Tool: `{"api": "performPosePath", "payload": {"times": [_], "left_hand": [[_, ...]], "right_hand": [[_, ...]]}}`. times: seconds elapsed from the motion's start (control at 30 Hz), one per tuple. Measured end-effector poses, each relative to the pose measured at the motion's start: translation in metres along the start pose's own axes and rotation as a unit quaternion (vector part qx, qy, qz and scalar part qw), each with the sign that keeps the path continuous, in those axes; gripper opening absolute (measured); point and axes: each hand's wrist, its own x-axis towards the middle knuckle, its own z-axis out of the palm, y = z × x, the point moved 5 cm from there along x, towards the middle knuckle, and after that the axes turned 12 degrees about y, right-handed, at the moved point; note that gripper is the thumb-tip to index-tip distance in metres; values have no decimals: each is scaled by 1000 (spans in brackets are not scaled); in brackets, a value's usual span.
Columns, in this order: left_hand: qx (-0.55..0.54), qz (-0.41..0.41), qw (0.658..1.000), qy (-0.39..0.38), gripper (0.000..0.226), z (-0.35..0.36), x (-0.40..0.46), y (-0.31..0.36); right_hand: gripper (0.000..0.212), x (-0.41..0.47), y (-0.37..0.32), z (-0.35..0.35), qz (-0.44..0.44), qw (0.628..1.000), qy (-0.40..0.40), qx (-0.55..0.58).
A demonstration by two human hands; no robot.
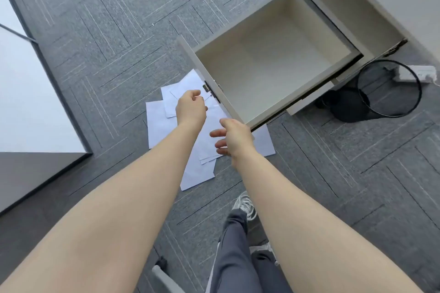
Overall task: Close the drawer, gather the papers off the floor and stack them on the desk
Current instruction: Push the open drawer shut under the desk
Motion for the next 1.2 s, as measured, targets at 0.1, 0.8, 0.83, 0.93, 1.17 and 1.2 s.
{"api": "performPosePath", "payload": {"times": [0.1,0.8,0.83,0.93,1.17,1.2], "left_hand": [[-7,-25,1000,-18,46,8,10,-4],[-120,-87,986,-77,54,48,23,-2],[-123,-89,985,-79,53,50,23,0],[-133,-99,982,-90,53,58,22,8],[-156,-114,975,-107,49,80,18,29],[-158,-115,975,-108,49,83,17,32]], "right_hand": [[23,5,9,6,25,1000,-1,4],[23,29,20,-3,73,991,44,103],[22,31,18,-5,73,990,49,107],[22,35,12,-10,75,988,67,116],[18,42,-12,-32,87,983,93,133],[17,44,-14,-35,86,983,94,133]]}}
